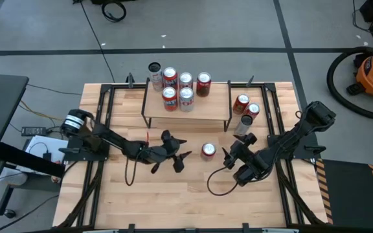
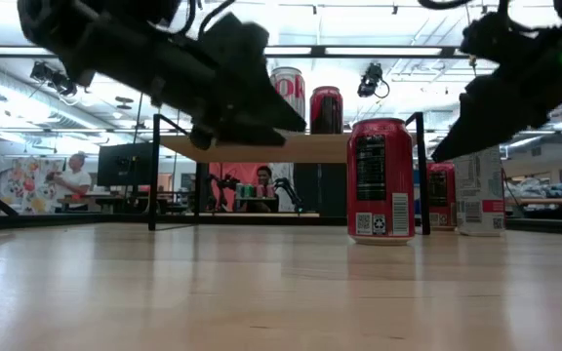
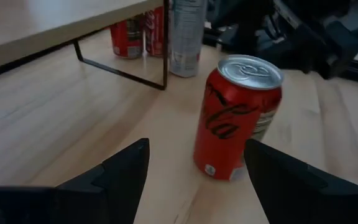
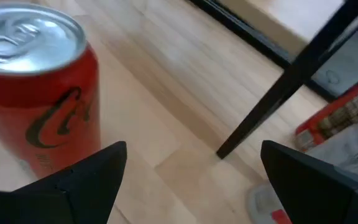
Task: Place canned beverage on shelf
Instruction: Put the bottom red and black soda can on the shelf
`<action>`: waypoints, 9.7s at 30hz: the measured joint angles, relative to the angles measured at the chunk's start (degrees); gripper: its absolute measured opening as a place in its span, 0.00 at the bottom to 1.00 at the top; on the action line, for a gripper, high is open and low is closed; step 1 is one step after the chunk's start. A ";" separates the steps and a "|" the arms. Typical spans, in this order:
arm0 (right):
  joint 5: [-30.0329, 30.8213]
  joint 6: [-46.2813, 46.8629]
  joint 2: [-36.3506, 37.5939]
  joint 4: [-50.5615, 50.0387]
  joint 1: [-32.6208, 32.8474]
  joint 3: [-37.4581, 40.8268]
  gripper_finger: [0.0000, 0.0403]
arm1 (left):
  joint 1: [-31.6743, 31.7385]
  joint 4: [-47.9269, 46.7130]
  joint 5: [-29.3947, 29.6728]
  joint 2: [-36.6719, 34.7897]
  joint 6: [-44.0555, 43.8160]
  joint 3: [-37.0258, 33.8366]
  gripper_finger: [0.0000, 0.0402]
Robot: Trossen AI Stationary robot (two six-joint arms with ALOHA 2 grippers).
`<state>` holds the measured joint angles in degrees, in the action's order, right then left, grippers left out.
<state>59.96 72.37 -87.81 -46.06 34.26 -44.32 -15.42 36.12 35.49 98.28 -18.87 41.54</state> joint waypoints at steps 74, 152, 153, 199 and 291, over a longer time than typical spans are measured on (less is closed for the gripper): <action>-17.51 -24.41 -0.17 39.40 -8.05 8.47 0.95 | 4.85 -1.26 -3.82 11.72 1.72 7.58 0.68; -22.21 -29.84 6.11 39.98 -6.81 7.12 0.95 | -1.43 -25.34 -9.16 1.24 3.94 7.63 0.68; -23.08 -31.38 6.76 40.06 -6.78 6.45 0.95 | -2.06 -26.80 -9.13 0.52 4.36 7.63 0.68; -43.58 -63.56 -14.32 -2.45 -17.09 -41.25 0.91 | -7.60 -22.58 -4.31 -0.22 -7.46 0.15 0.68; -70.97 -100.40 -5.32 -14.66 -74.47 -50.67 0.79 | -5.29 -16.31 -5.29 -0.03 -8.37 0.20 0.68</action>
<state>-11.00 -28.03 -93.13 -60.73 -40.21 -95.00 -20.71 19.81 30.20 98.25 -27.24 41.74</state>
